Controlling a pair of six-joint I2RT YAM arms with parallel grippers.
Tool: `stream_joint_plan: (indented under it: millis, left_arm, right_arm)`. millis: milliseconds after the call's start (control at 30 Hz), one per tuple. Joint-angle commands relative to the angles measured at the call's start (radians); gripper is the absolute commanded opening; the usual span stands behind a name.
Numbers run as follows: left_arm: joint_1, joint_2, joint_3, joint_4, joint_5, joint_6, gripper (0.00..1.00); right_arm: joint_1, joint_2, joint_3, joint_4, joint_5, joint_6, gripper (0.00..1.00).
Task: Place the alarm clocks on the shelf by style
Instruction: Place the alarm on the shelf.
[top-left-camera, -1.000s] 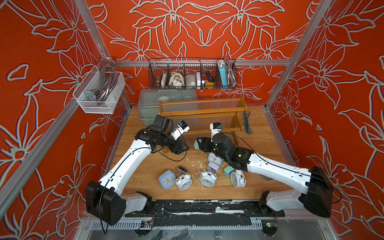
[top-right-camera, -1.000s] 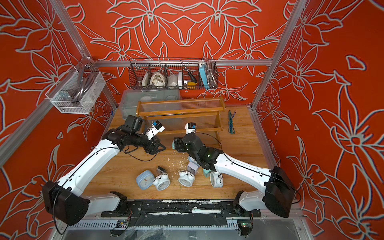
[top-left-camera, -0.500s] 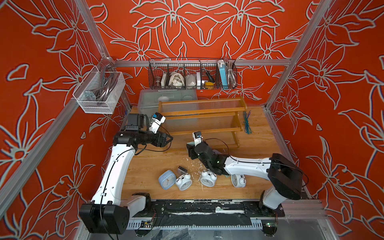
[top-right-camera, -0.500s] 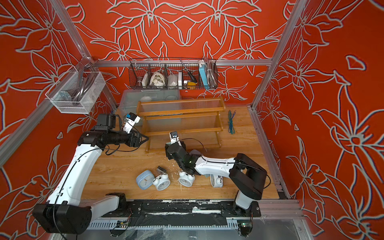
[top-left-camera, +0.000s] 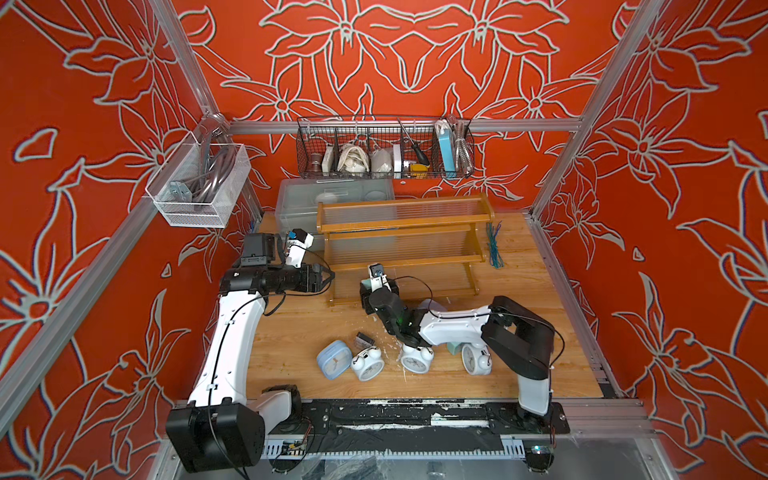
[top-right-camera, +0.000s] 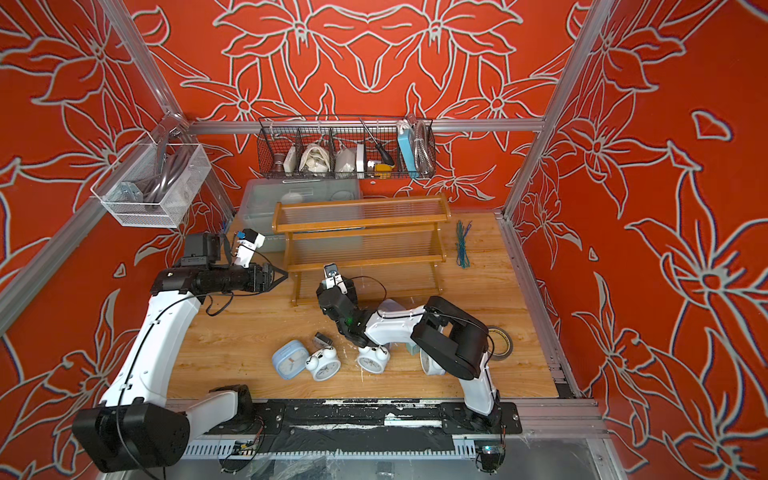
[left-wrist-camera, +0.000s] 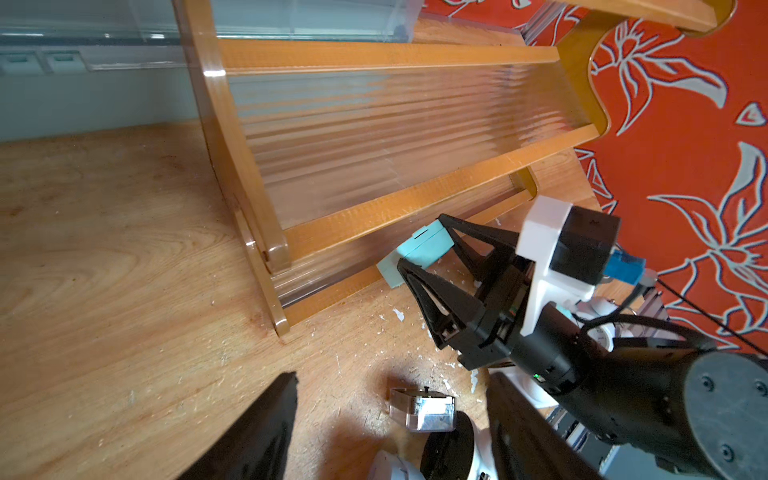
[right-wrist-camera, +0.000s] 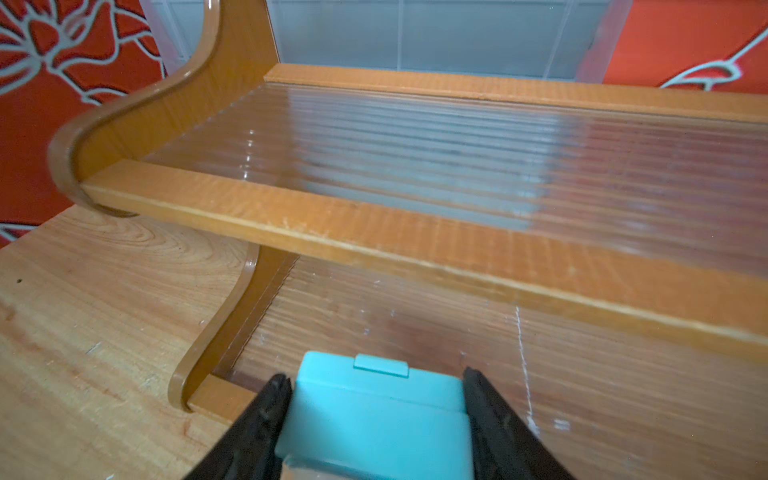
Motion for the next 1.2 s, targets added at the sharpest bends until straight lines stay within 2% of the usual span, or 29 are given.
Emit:
stream_joint_plan:
  millis: [0,200,500,900,1067,1167]
  left_arm:
    - [0.04,-0.022,-0.011,0.018,0.06,-0.018,0.73]
    - [0.077,-0.026,-0.019,0.019,0.085,-0.02,0.72]
    - [0.081,-0.03,-0.017,0.019,0.072,-0.02,0.72]
    - [0.091,-0.036,-0.019,0.027,0.049,-0.031,0.72]
    - [0.094,-0.039,-0.021,0.027,0.047,-0.031,0.72]
    - [0.096,-0.039,-0.022,0.028,0.047,-0.031,0.72]
  right_arm:
    - [0.003,0.047,0.067,0.038,0.049,-0.022,0.38]
    - [0.003,0.12,0.135,0.017,0.085,-0.001,0.38]
    - [-0.003,0.199,0.197,-0.008,0.15,0.018,0.39]
    - [-0.02,0.238,0.21,-0.021,0.149,0.022,0.42]
    - [-0.022,0.238,0.21,-0.022,0.146,0.019,0.51]
    - [-0.021,0.228,0.208,-0.024,0.142,0.016,0.59]
